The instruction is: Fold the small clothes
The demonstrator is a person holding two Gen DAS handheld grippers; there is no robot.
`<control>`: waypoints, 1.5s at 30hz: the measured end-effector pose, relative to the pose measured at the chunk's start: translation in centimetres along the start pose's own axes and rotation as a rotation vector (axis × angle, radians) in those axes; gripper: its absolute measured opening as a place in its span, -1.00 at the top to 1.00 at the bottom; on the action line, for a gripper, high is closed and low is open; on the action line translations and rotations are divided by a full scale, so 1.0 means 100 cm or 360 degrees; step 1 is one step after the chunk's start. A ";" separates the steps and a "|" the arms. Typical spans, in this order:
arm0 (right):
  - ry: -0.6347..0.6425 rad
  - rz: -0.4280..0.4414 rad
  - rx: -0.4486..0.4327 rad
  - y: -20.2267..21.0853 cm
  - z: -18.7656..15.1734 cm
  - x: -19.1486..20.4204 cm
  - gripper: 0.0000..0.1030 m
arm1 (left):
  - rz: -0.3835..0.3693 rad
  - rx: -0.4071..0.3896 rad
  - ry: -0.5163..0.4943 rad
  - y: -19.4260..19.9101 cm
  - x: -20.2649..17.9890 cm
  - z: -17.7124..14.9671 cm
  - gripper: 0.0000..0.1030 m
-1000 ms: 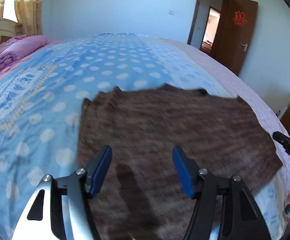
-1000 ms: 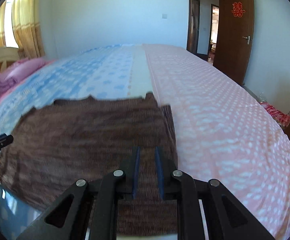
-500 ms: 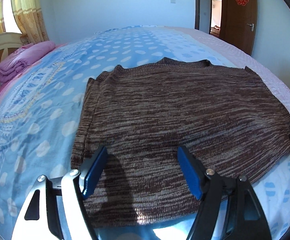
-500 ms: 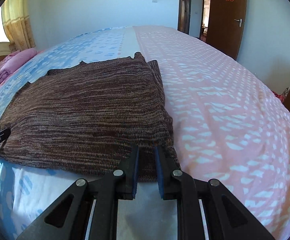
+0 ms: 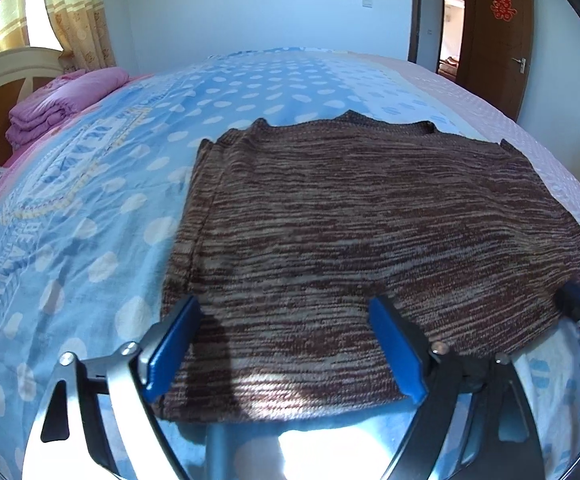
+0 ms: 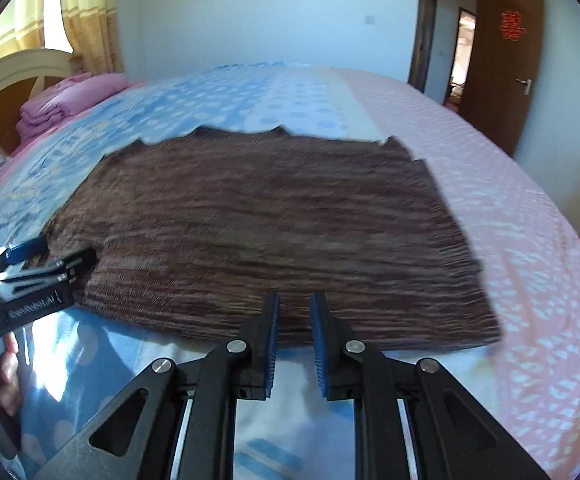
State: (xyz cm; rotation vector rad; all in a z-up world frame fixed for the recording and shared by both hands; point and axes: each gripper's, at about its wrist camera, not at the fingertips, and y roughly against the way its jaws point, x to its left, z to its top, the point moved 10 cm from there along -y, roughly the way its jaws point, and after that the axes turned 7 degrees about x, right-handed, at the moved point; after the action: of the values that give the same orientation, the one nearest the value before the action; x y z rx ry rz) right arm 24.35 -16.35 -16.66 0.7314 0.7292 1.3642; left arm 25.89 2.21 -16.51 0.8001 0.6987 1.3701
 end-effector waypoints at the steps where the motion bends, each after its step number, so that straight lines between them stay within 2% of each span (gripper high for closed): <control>1: 0.0021 -0.0009 0.0034 -0.008 -0.007 0.003 0.69 | -0.0007 0.0005 0.0024 0.002 0.004 -0.002 -0.82; 4: 0.0064 -0.0045 -0.0032 -0.008 -0.009 0.004 0.68 | -0.0028 -0.0023 0.0174 0.011 0.027 -0.011 -0.85; 6: 0.0038 -0.0002 -0.0031 -0.008 -0.009 0.001 0.68 | -0.0036 -0.0038 0.0330 0.015 0.047 -0.020 -0.91; 9: -0.0004 0.0056 -0.0046 -0.008 -0.010 0.001 0.67 | -0.0135 -0.0044 0.0568 0.021 0.072 -0.038 -0.91; 12: -0.0027 0.0087 -0.0056 -0.009 -0.011 0.001 0.67 | -0.0226 -0.0088 0.0652 0.028 0.072 -0.041 -0.91; 16: -0.0033 0.0099 -0.0062 -0.008 -0.012 0.002 0.67 | -0.0368 -0.0100 0.0712 0.028 0.051 -0.041 -0.88; 19: -0.0049 0.0124 -0.0067 -0.008 -0.012 0.001 0.66 | -0.0385 -0.0090 0.0752 0.029 0.038 -0.043 -0.88; 22: -0.0062 0.0142 -0.0069 -0.009 -0.012 0.002 0.66 | -0.0544 -0.0093 0.0837 0.035 0.021 -0.043 -0.88; 26: -0.0055 0.0133 -0.0069 -0.008 -0.012 0.001 0.66 | -0.0566 -0.0139 0.0892 0.027 0.020 -0.027 -0.96; 29: -0.0061 0.0141 -0.0070 -0.008 -0.012 0.002 0.66 | -0.0601 -0.0170 0.1043 0.015 0.042 -0.006 -0.95; 32: -0.0066 0.0147 -0.0070 -0.008 -0.012 0.002 0.66 | -0.0552 -0.0179 0.1124 0.004 0.066 0.005 -0.72; 33: -0.0064 0.0144 -0.0070 -0.008 -0.012 0.001 0.66 | -0.0546 -0.0185 0.1123 0.001 0.072 0.006 -0.56; 34: -0.0061 0.0138 -0.0069 -0.008 -0.011 0.002 0.66 | -0.0528 -0.0184 0.1106 0.000 0.074 0.003 -0.38; 36: -0.0056 0.0131 -0.0059 -0.009 -0.011 0.001 0.66 | -0.0472 -0.0195 0.1007 -0.001 0.072 -0.002 -0.20; 40: -0.0035 0.0128 -0.0037 -0.004 0.000 0.005 0.66 | -0.0553 -0.0204 0.0948 0.002 0.063 -0.004 -0.06; 45: 0.0050 0.0237 -0.0124 0.005 0.048 0.040 0.66 | -0.0584 -0.0226 0.0927 0.001 0.060 -0.001 -0.06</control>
State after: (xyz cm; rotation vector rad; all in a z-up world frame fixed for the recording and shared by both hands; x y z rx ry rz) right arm 28.24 -12.53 -13.53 0.7150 0.6528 1.5342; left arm 26.24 8.20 -16.32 0.1320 1.1218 1.2957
